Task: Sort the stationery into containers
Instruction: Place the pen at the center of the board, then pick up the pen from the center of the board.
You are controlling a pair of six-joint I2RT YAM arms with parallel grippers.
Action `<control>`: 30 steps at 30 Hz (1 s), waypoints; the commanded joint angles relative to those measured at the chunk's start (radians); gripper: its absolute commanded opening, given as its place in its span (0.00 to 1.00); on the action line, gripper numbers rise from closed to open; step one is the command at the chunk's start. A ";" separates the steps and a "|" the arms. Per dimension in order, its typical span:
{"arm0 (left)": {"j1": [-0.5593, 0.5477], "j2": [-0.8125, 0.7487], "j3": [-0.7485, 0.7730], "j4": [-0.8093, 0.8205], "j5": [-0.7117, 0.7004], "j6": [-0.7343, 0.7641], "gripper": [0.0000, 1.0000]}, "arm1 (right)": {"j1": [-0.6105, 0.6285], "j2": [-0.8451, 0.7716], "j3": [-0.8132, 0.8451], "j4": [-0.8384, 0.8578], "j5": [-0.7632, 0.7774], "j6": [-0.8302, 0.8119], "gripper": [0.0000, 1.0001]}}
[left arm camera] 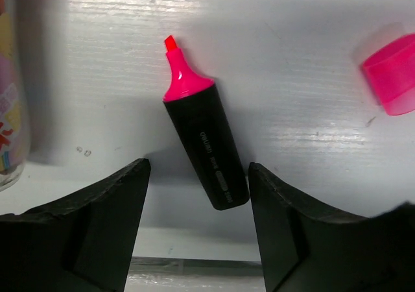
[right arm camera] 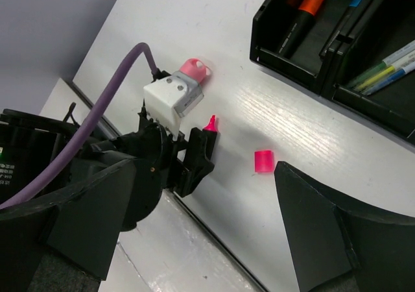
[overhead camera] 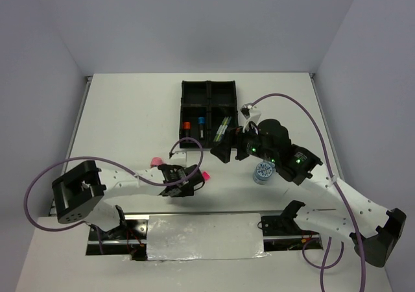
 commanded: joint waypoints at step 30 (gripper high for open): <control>0.009 0.141 -0.082 0.126 0.024 -0.193 0.06 | -0.006 -0.013 -0.034 -0.035 -0.008 -0.051 0.99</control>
